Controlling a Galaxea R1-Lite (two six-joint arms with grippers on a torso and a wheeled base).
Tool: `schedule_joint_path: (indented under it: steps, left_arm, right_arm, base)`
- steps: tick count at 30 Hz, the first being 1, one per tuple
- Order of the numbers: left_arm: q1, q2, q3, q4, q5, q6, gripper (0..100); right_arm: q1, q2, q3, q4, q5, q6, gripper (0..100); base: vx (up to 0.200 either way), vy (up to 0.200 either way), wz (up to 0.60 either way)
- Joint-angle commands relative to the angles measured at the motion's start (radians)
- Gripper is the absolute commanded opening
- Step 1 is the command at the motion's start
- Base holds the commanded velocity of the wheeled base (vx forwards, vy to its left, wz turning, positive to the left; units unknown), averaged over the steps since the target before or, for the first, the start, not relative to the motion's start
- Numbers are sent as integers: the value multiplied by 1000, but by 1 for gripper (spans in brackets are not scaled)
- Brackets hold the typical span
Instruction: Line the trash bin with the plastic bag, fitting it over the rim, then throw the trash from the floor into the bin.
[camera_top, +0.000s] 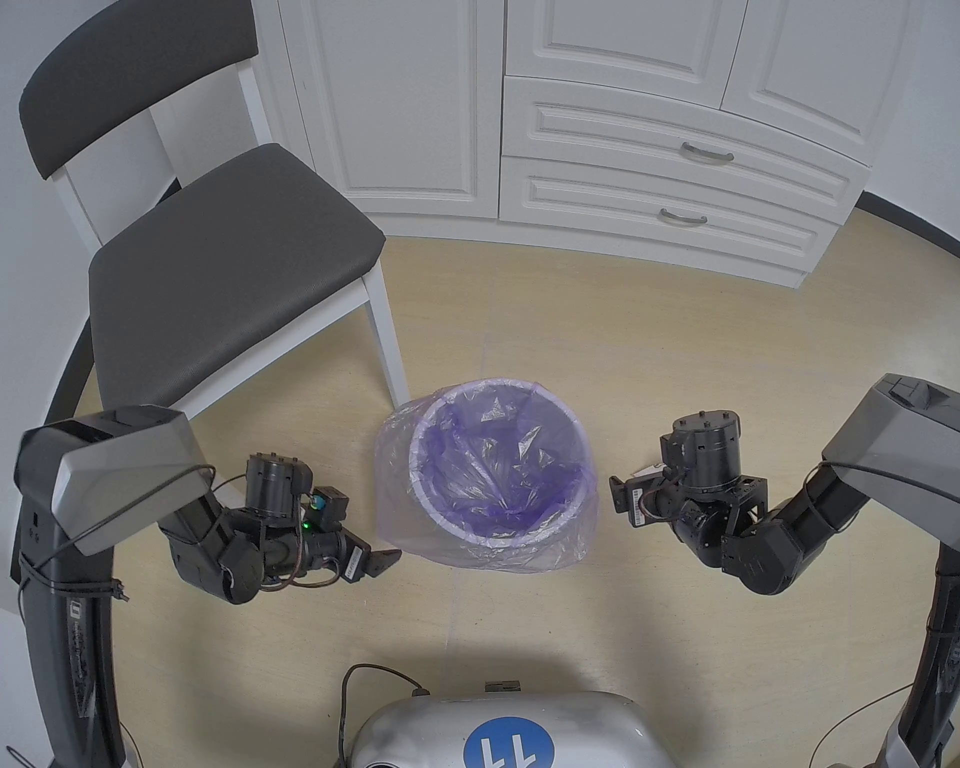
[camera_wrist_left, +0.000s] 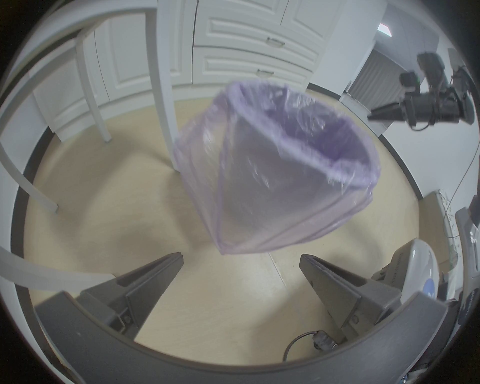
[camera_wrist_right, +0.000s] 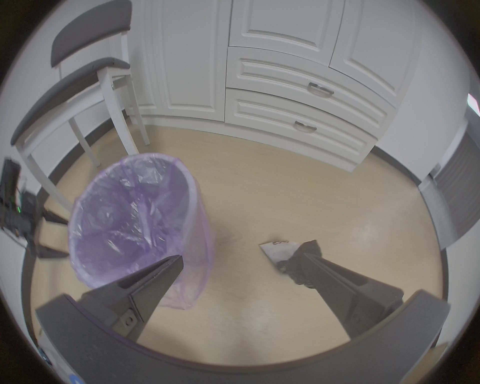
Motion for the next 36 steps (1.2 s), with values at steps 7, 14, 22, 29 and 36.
schedule_joint_path:
  steps: [7, 14, 22, 29, 36]
  left_arm:
    - [66, 156, -234, 11, 150, -17, 100]
    - [-28, 265, -416, 63, 182, -189, 100]
    - [-86, 331, -795, 488, 349, -183, 100]
    - [-112, 412, -961, 652, 384, -189, 100]
    - [-130, 512, -1053, 654, 473, -213, 100]
  right_arm:
    - [-101, 96, 4, -36, 109, -56, 100]
    - [-131, 217, -91, -49, 112, -56, 100]
    - [-204, 246, -171, -33, 147, -56, 100]
    - [-254, 273, -238, -15, 199, -54, 100]
    - [-282, 311, -332, 77, 236, -11, 100]
  base:
    - [0, 0, 0]
    - [0, 0, 0]
    - [0, 0, 0]
    - [0, 0, 0]
    - [0, 0, 0]
